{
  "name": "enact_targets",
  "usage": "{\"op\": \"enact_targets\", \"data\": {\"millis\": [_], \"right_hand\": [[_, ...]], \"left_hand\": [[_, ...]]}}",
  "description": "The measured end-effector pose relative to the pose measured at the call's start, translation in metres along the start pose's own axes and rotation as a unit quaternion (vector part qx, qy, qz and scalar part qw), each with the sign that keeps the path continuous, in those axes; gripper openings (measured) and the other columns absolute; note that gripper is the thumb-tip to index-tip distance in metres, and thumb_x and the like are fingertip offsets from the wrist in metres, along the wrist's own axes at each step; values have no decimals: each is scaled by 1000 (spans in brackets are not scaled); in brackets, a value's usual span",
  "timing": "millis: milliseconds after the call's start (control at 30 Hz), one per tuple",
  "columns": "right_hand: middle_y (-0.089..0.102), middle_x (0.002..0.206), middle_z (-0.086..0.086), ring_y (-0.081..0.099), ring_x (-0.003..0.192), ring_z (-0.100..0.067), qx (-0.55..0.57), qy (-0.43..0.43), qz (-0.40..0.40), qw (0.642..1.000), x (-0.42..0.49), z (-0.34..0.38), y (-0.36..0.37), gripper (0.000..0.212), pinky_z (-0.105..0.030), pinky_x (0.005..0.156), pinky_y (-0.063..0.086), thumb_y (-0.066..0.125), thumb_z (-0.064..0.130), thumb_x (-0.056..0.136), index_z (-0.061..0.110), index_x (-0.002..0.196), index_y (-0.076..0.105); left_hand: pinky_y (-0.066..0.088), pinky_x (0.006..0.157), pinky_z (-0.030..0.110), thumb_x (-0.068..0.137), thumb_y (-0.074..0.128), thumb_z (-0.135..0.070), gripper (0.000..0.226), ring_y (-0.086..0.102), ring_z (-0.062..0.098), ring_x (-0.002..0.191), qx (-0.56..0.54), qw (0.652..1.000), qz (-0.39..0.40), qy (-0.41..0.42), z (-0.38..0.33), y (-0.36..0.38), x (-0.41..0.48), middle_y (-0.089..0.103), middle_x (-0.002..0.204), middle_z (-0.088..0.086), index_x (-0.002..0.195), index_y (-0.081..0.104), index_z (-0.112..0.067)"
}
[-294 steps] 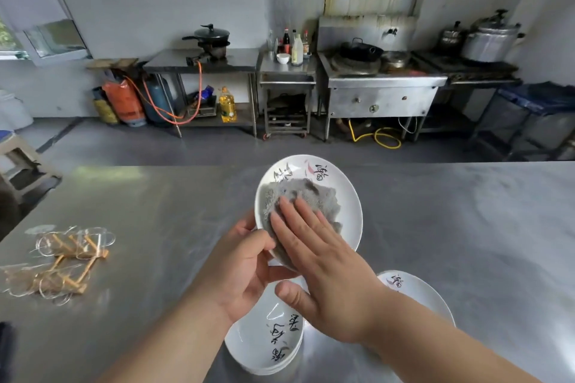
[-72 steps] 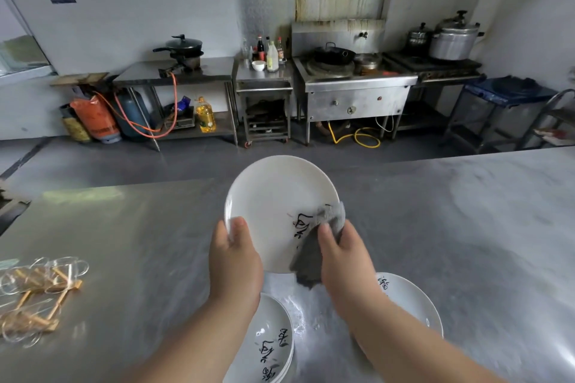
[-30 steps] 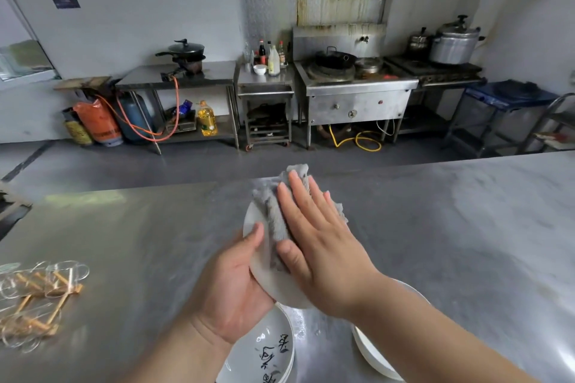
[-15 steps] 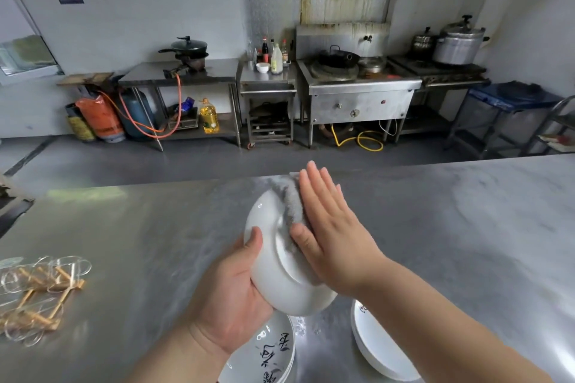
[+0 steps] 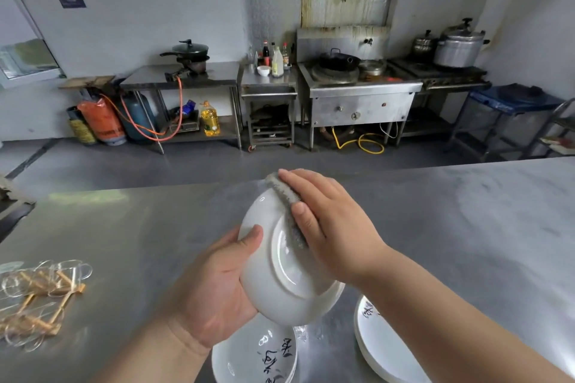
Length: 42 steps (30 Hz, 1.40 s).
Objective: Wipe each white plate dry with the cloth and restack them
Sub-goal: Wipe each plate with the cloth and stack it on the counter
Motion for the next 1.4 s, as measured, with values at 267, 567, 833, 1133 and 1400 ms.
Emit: {"op": "enact_targets", "data": {"millis": [267, 567, 833, 1133, 1400], "right_hand": [[44, 162, 0, 40, 149, -24, -59, -92, 70, 992, -3, 16, 0, 53, -40, 123, 31, 31, 44, 111, 21, 156, 48], [46, 146, 34, 42, 136, 14, 234, 261, -188, 917, -67, -47, 4, 46, 0, 104, 30, 49, 41, 104, 47, 149, 50], [64, 129, 25, 57, 126, 4, 156, 118, 7, 981, -11, -51, -38, 38, -11, 103, 42, 69, 24, 99, 39, 134, 69], [14, 170, 24, 14, 148, 10, 34, 200, -124, 971, -72, -28, -9, 61, -7, 117, 9, 38, 46, 104, 43, 163, 22], [60, 122, 46, 53, 124, 18, 169, 159, -14, 973, -22, -77, -25, 37, -2, 103, 34, 71, 17, 97, 36, 129, 73]], "left_hand": [[40, 120, 51, 108, 40, -14, 48, 57, 35, 136, -17, 999, -10, -37, 7, 4, 3, 59, 146, 22, 153, 49, 0], [36, 121, 62, 108, 43, -31, 56, 44, 45, 148, -37, 999, -26, 8, 2, 6, 12, 45, 159, 28, 155, 46, 1], [62, 89, 50, 68, 96, -26, 73, 68, 35, 125, 30, 992, -62, -103, 15, -6, 9, 68, 139, 20, 133, 71, -5], [59, 99, 53, 93, 67, -20, 44, 63, 39, 132, -40, 993, -106, -20, 34, -8, 11, 62, 146, 23, 135, 70, -6], [59, 94, 52, 78, 93, -35, 65, 64, 33, 131, -47, 993, -52, -96, 41, -8, 9, 65, 144, 16, 134, 72, -12]]}}
Point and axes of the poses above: each hand's wrist, its own x-axis towards the middle knuckle, its own y-axis out of the palm, z = x × y, the point moved 9 cm from there along x, towards the middle knuckle
